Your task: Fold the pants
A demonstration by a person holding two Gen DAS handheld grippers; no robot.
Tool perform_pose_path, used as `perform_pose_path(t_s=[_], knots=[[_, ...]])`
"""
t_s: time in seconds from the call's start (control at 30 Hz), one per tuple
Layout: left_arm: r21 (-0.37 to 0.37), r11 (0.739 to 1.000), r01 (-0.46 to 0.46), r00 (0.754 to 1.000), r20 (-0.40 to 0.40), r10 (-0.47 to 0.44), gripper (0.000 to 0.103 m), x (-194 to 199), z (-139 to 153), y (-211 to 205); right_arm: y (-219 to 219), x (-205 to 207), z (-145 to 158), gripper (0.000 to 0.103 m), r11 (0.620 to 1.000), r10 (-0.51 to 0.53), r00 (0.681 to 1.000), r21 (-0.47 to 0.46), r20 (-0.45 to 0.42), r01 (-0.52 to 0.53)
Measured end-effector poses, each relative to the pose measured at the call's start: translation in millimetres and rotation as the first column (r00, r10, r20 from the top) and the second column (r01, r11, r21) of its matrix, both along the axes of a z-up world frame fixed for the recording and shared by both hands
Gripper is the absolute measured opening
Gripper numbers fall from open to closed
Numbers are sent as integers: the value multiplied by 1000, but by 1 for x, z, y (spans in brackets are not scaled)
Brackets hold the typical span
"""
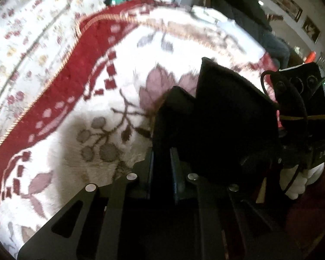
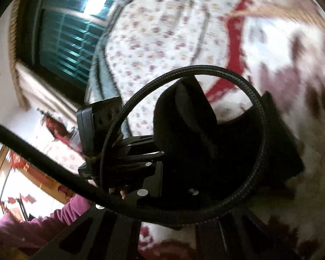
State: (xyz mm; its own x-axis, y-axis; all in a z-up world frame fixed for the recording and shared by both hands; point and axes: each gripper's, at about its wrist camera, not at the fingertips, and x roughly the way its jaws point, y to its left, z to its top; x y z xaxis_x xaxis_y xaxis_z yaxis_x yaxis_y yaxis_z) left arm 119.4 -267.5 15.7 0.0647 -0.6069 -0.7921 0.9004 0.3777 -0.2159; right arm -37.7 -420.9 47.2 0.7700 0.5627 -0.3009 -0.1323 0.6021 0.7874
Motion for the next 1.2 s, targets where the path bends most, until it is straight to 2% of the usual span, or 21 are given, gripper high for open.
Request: perform_pose_path(t_s=[0.2, 0.37, 0.47, 0.57, 0.6, 0.73, 0.83, 0.9, 0.97, 1.03, 1.07, 1.1, 1.17, 1.2], knots=[[-113, 991, -69, 995, 59, 76, 12, -4, 52, 47, 31, 2, 49, 6, 996, 81, 991, -42, 102, -77], [-216, 968, -124, 985, 94, 147, 11, -24, 84, 109, 78, 14, 80, 6, 977, 203, 966, -100, 160, -189], [-254, 951, -175, 979, 60, 196, 11, -29, 87, 142, 111, 26, 88, 6, 959, 262, 949, -163, 178, -234], [-256, 938, -234, 967, 38, 252, 9, -31, 81, 166, 121, 49, 82, 6, 961, 255, 950, -157, 179, -228], [-262, 929, -260, 963, 7, 271, 5, -30, 76, 174, 120, 58, 79, 6, 963, 251, 953, -147, 168, -228], [-247, 909, -337, 941, -53, 334, 5, -28, 55, 191, 109, 110, 46, 6, 963, 267, 962, -53, 65, -264], [-200, 898, -392, 920, -106, 378, 5, -22, 31, 197, 107, 136, 20, 7, 956, 242, 969, -155, -56, -247], [-192, 887, -420, 906, -145, 398, 5, -17, 22, 202, 96, 141, 7, 9, 960, 216, 968, -150, -129, -235], [-191, 877, -440, 894, -185, 408, 5, -13, 18, 206, 77, 137, -1, 19, 971, 176, 970, -132, -168, -199], [-212, 866, -454, 887, -206, 414, 5, -8, 20, 207, 54, 126, -7, 49, 982, 111, 972, -129, -209, -140], [-217, 863, -456, 885, -208, 416, 6, -6, 22, 205, 45, 121, -10, 54, 985, 91, 969, -119, -230, -121], [-222, 865, -450, 888, -209, 409, 8, -5, 23, 201, 35, 114, -14, 54, 990, 87, 965, -90, -246, -112], [-220, 876, -429, 899, -198, 391, 36, -4, 27, 190, 18, 98, -23, 54, 995, 93, 962, -17, -257, -100], [-220, 882, -416, 906, -190, 379, 42, -5, 28, 182, 11, 91, -27, 54, 996, 94, 961, 20, -261, -92]])
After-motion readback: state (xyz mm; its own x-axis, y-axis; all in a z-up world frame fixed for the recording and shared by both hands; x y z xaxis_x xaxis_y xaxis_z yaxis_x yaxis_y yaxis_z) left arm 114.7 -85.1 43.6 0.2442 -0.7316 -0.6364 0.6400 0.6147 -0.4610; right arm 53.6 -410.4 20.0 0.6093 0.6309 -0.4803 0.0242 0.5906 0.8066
